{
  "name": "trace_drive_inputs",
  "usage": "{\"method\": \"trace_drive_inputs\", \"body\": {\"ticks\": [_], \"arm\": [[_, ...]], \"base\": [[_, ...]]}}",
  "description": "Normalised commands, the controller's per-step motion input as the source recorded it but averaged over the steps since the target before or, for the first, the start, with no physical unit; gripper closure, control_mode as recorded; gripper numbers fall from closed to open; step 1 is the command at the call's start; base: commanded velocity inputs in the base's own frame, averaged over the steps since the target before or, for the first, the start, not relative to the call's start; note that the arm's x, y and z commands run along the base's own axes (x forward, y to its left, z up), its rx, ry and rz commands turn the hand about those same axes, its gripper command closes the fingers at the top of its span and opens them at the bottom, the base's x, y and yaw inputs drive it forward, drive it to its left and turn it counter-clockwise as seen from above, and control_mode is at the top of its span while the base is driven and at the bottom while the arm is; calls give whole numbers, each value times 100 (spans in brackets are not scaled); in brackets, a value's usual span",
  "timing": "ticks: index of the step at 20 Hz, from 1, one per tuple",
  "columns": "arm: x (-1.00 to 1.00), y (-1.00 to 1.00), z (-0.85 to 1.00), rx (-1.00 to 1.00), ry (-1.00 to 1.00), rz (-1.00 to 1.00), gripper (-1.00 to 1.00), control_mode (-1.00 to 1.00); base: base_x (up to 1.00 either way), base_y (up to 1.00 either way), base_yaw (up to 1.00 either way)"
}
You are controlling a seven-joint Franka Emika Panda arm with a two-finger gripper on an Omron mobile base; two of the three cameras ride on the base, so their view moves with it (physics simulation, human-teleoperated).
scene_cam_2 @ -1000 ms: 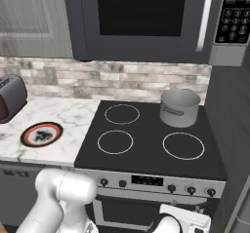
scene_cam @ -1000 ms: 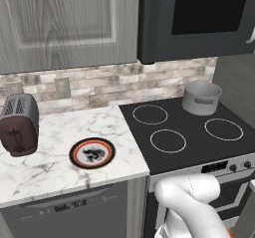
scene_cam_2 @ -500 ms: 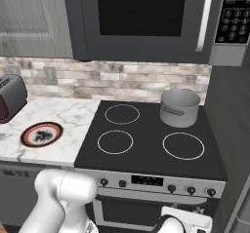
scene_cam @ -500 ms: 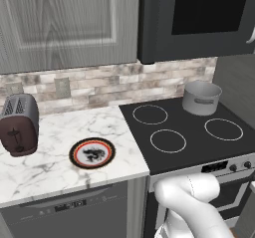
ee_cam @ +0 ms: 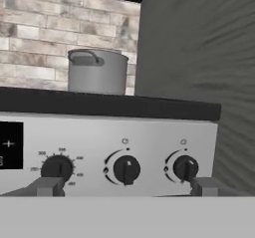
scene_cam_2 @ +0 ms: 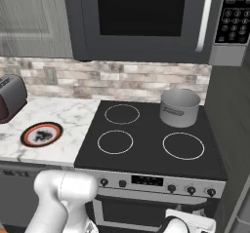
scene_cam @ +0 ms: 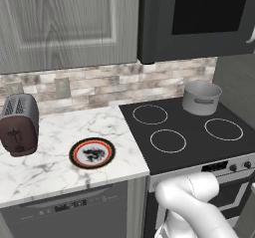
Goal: Retrieve the frozen meat and place it in the pot on a burner. Then turn the burner on.
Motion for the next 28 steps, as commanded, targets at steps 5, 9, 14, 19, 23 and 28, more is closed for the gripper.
{"method": "trace_drive_inputs", "body": {"ticks": [5, 9, 14, 19, 23, 28], "arm": [[7, -8, -21, 1, 1, 0, -100, -100], [8, 0, -16, 2, 1, 0, -100, -100], [8, 0, -17, 2, 1, 1, -100, -100], [10, 0, -13, 1, 9, 2, -100, -100], [16, -1, -1, 0, 3, 0, -100, -100], [23, 0, 0, 0, 0, 0, -100, -100]], "base": [[0, 0, 0], [0, 0, 0], [0, 0, 0], [0, 0, 0], [0, 0, 0], [0, 0, 0]]}}
